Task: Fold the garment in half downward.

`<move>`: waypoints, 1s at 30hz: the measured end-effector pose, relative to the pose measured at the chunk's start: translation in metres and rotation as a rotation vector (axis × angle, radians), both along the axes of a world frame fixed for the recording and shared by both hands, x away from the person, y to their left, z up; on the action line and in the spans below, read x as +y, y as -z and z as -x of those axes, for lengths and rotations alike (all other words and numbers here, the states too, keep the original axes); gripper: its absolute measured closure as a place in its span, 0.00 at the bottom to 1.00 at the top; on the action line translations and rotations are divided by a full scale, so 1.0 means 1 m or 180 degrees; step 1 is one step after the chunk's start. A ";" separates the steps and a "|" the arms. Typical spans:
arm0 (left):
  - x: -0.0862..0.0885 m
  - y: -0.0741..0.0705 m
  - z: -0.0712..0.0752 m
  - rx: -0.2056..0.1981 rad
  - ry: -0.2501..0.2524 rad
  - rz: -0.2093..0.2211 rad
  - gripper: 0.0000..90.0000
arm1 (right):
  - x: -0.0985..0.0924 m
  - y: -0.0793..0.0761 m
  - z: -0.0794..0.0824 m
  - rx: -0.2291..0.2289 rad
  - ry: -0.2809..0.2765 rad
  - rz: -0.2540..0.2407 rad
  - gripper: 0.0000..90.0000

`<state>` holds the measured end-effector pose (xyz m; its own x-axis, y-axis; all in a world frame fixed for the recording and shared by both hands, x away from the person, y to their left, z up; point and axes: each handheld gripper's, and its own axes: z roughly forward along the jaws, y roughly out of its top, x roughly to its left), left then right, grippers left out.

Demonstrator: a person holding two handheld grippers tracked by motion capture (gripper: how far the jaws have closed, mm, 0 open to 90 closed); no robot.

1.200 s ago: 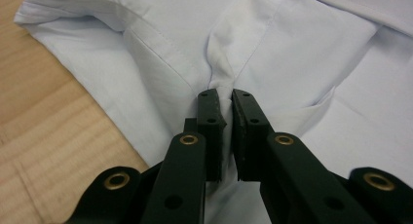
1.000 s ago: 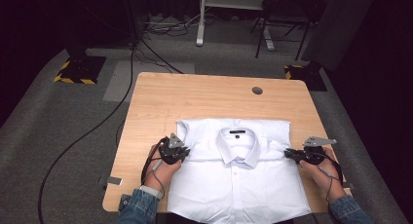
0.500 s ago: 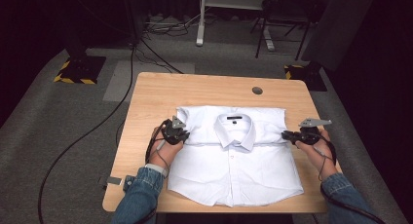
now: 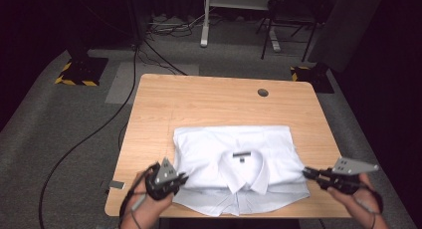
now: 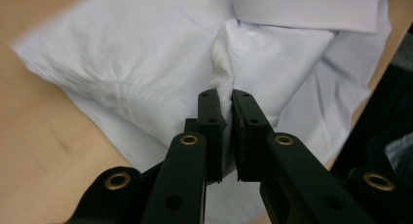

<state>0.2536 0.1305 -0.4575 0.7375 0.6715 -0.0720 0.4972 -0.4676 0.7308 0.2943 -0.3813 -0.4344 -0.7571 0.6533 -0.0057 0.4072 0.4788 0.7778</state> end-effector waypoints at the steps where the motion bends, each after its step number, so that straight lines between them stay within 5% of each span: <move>1: -0.002 0.013 0.004 0.0041 -0.0020 0.0026 0.92 | -0.001 0.015 0.004 0.0061 0.0009 0.0013 0.91; 6: -0.008 0.041 -0.001 -0.0013 -0.0111 -0.0040 0.92 | -0.009 0.050 0.001 0.0194 0.0110 -0.0056 0.91; 14: -0.009 0.047 -0.045 -0.0214 -0.0299 -0.0101 0.91 | -0.007 0.067 -0.018 0.0171 0.0249 -0.0118 0.90; 19: -0.008 0.050 -0.067 -0.0239 -0.0376 -0.0011 0.91 | -0.003 0.066 -0.038 0.0127 0.0322 -0.0072 0.90; 24: -0.008 0.043 -0.072 -0.0269 -0.0369 0.0026 0.91 | -0.001 0.060 -0.057 0.0101 0.0362 -0.0010 0.90; 27: -0.003 0.021 -0.062 -0.0375 -0.0399 0.0186 0.91 | -0.002 0.040 -0.054 -0.0062 0.0337 -0.0177 0.90; 30: -0.004 0.001 -0.039 -0.0506 -0.0247 0.0072 0.92 | -0.002 0.020 -0.036 -0.0209 0.0276 -0.0158 0.91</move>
<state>0.2927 0.1264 -0.4587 0.6869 0.7263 0.0256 0.4086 -0.4150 0.8129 0.3304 -0.3837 -0.4542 -0.6969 0.7169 -0.0195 0.3928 0.4042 0.8260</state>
